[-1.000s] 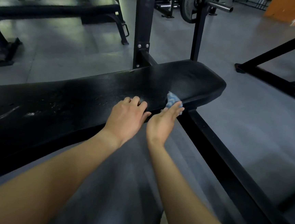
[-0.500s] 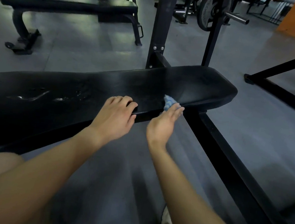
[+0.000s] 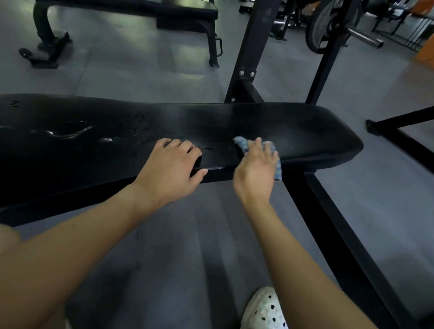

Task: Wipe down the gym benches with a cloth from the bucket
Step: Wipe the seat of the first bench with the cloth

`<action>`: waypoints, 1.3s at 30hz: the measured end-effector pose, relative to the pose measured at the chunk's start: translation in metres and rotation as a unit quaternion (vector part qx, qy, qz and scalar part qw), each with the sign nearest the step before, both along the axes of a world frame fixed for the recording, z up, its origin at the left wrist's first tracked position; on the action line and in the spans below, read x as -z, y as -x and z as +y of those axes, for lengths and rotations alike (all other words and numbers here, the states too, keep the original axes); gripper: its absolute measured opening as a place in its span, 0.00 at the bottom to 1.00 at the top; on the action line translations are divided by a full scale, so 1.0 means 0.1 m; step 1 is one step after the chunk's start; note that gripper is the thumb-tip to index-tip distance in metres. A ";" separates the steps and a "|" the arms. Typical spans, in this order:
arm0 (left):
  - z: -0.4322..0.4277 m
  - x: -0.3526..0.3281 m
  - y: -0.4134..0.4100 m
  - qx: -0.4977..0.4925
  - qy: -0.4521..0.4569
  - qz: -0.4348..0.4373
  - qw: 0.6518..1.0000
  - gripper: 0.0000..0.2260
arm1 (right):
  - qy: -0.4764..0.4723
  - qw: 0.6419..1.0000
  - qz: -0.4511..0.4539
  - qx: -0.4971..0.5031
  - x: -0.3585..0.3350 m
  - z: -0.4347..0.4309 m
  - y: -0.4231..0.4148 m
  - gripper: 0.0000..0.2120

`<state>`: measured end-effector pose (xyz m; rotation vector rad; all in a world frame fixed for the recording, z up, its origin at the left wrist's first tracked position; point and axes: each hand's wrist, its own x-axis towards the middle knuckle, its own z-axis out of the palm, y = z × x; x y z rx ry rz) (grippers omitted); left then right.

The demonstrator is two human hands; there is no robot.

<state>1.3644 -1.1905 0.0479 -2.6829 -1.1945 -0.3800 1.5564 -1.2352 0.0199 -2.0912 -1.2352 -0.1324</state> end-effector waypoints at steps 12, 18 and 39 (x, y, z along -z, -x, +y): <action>-0.07 0.10 0.13 0.022 0.038 -0.026 0.999 0.21 | 0.118 0.986 -0.075 -0.087 -0.19 0.17 -0.16 0.12; -0.05 0.01 0.19 0.032 0.046 -0.039 0.998 0.19 | 0.114 0.964 -0.117 -0.209 -0.17 0.06 0.36 0.16; -0.13 -0.18 1.39 -0.131 0.004 0.013 0.991 0.28 | 0.184 0.887 -0.174 -0.385 -0.35 0.14 1.11 0.24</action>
